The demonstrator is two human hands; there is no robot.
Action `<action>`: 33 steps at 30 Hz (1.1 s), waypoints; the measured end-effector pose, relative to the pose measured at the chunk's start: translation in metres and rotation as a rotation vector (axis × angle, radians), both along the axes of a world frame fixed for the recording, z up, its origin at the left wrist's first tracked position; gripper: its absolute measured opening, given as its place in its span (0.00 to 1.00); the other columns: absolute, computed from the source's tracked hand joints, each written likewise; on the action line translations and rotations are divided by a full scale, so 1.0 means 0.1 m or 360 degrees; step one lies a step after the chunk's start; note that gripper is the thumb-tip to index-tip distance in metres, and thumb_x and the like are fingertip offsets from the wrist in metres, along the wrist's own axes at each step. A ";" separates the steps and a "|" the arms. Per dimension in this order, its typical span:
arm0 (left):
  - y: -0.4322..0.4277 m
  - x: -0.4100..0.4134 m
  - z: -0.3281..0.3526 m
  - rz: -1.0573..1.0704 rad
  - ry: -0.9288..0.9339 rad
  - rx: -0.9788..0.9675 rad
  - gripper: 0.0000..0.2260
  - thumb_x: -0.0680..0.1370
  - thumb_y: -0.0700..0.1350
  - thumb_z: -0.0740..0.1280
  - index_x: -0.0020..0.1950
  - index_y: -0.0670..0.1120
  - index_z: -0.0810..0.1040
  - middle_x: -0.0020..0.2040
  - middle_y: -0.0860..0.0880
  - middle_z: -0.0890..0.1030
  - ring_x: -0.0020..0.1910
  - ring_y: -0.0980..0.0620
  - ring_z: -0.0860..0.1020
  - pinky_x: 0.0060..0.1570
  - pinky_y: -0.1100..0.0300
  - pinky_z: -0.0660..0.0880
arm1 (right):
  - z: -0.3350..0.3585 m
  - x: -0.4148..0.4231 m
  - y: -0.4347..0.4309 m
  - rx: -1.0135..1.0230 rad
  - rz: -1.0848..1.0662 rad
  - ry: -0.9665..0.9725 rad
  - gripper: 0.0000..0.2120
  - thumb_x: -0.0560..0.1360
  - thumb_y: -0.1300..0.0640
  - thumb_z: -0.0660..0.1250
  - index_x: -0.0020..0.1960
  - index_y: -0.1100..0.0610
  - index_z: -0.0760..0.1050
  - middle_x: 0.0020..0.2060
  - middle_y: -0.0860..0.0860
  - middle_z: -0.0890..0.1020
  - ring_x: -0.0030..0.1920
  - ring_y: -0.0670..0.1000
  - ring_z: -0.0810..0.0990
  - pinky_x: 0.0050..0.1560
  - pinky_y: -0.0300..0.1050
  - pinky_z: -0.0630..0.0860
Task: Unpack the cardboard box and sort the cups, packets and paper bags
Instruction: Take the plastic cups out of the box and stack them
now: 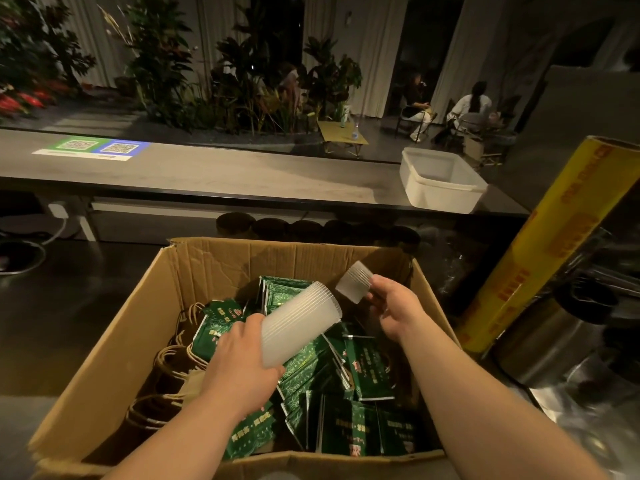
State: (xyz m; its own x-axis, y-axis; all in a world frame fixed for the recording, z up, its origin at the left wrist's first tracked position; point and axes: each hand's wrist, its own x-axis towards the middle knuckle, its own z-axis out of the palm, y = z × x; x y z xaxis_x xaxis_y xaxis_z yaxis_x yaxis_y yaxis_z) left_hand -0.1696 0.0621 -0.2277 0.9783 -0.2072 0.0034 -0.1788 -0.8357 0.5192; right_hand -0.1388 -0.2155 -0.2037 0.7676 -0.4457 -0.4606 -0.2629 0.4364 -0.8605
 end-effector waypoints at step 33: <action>-0.04 -0.08 -0.06 -0.0346 -0.0026 -0.0208 0.38 0.72 0.54 0.77 0.74 0.63 0.57 0.65 0.61 0.65 0.63 0.56 0.65 0.67 0.49 0.68 | 0.08 -0.55 0.08 -0.0194 0.0729 -0.0049 0.11 0.81 0.56 0.66 0.60 0.55 0.83 0.59 0.57 0.83 0.62 0.59 0.79 0.58 0.54 0.78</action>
